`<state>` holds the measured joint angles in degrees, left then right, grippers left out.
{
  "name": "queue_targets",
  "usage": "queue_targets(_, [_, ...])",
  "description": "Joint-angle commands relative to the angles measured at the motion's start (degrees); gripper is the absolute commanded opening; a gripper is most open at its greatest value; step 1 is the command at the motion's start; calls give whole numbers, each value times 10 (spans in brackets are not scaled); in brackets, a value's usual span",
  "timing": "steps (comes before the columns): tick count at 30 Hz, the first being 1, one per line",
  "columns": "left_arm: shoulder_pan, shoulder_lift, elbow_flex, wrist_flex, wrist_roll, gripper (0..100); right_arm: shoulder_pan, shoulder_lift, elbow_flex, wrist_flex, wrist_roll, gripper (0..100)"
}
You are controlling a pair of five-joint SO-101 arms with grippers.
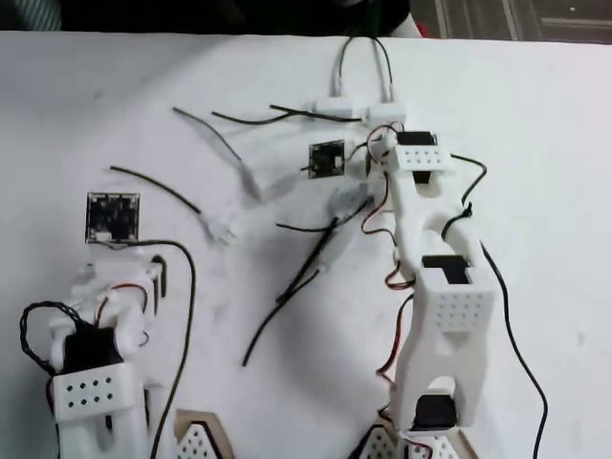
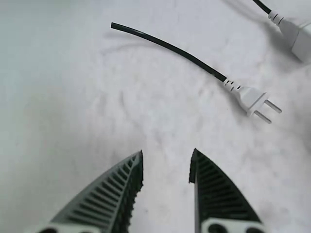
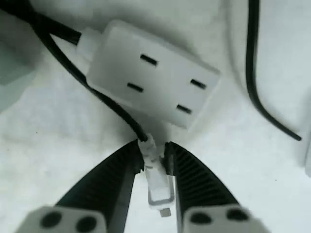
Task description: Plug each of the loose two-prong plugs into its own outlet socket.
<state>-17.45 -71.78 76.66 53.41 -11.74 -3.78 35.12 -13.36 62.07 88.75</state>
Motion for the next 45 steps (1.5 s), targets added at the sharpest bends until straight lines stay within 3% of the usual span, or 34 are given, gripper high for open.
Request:
queue_targets(1, [6,-7,-4,-11,-7,173,14,-26,-19,2,1,16])
queue_targets(10, [6,-7,-3,-11,-7,173,21,-123,-17,172,-178,18])
queue_targets(22, [6,-7,-3,-9,-7,173,-11,-54,0,221,-304,22])
queue_targets(29, [6,-7,-3,-9,-7,173,-21,-45,-1,247,-311,103])
queue_targets(41, [5,-7,-3,-9,-7,173,-15,-49,-1,271,-307,101])
queue_targets(45, [4,-7,-3,-9,-7,173,2,-48,-1,270,-256,100])
